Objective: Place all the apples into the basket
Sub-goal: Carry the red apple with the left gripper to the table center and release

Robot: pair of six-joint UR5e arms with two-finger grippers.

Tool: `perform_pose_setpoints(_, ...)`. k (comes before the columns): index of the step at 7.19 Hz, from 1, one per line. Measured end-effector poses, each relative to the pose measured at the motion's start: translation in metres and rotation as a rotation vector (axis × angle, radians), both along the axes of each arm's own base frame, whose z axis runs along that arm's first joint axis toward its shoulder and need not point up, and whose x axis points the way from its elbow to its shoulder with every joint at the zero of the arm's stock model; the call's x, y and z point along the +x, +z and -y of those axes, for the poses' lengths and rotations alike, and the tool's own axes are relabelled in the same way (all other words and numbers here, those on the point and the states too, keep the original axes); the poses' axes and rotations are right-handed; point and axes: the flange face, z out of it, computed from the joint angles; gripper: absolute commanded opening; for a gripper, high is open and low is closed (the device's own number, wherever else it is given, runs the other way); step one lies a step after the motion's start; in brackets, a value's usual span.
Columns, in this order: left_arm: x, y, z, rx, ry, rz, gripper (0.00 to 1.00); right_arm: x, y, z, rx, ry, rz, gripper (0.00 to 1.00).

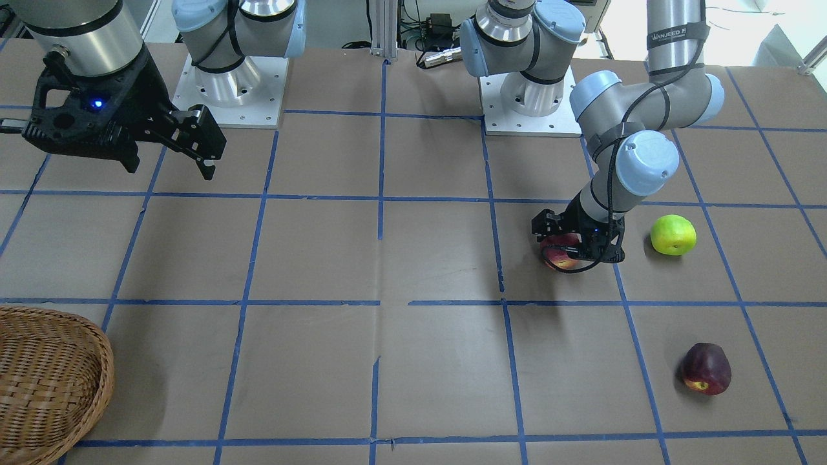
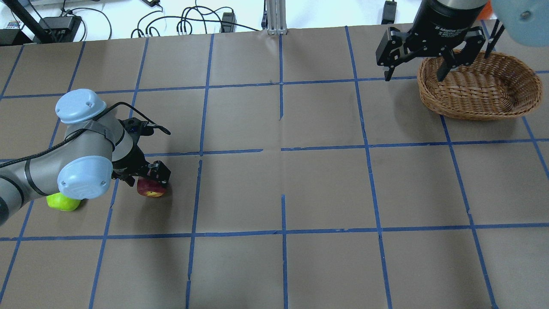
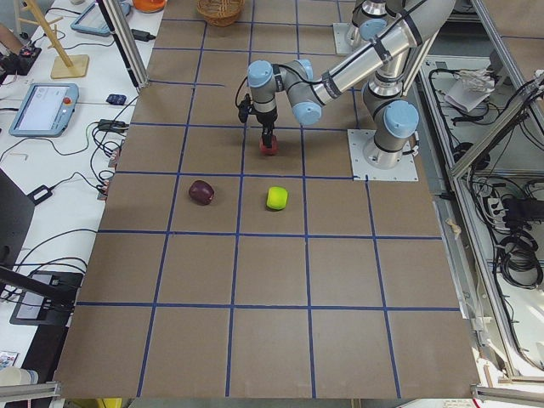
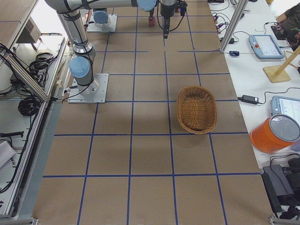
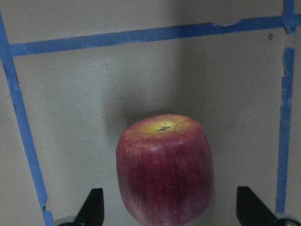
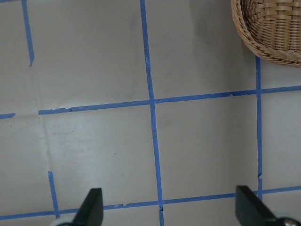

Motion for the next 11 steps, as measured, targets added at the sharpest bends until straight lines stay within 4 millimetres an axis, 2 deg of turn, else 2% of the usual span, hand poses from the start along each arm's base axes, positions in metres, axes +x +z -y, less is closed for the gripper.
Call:
perform_pose_setpoints(1, 0.000, -0.009, 0.001, 0.014, 0.001, -0.005, 0.39, 0.000, -0.001, 0.000, 0.004, 0.000, 0.000, 1.00)
perform_pose_setpoints(2, 0.001, -0.011, 0.003, 0.011, 0.003, -0.006, 0.28, 0.000, -0.001, 0.000, 0.008, 0.000, 0.000, 1.00)
perform_pose_setpoints(4, -0.007, 0.001, 0.016, -0.026, 0.023, -0.013, 0.27, 0.000, -0.001, 0.000, 0.009, 0.000, 0.001, 1.00)
perform_pose_setpoints(5, -0.032, 0.019, 0.035, -0.068, 0.080, -0.026, 0.28, 0.000, -0.001, -0.001, 0.008, 0.000, 0.002, 1.00)
perform_pose_setpoints(6, -0.081, 0.038, 0.055, -0.109, 0.135, -0.051, 0.29, 0.000, -0.001, 0.000, 0.005, 0.000, 0.002, 1.00)
perform_pose_setpoints(7, -0.142, 0.046, 0.067, -0.141, 0.153, -0.102, 0.29, 0.000, 0.000, 0.000, 0.001, 0.000, 0.002, 1.00)
perform_pose_setpoints(8, -0.203, 0.043, 0.070, -0.169, 0.160, -0.200, 0.36, 0.000, 0.001, 0.000, -0.003, 0.000, 0.003, 1.00)
perform_pose_setpoints(9, -0.250, 0.033, 0.068, -0.192, 0.170, -0.286, 0.49, 0.000, 0.001, 0.000, -0.005, 0.000, 0.003, 1.00)
perform_pose_setpoints(10, -0.285, 0.021, 0.065, -0.225, 0.170, -0.344, 0.59, 0.000, 0.001, 0.000, -0.007, 0.000, 0.002, 1.00)
perform_pose_setpoints(11, -0.306, 0.007, 0.063, -0.249, 0.164, -0.373, 1.00, 0.000, 0.001, 0.001, -0.007, -0.001, 0.001, 1.00)
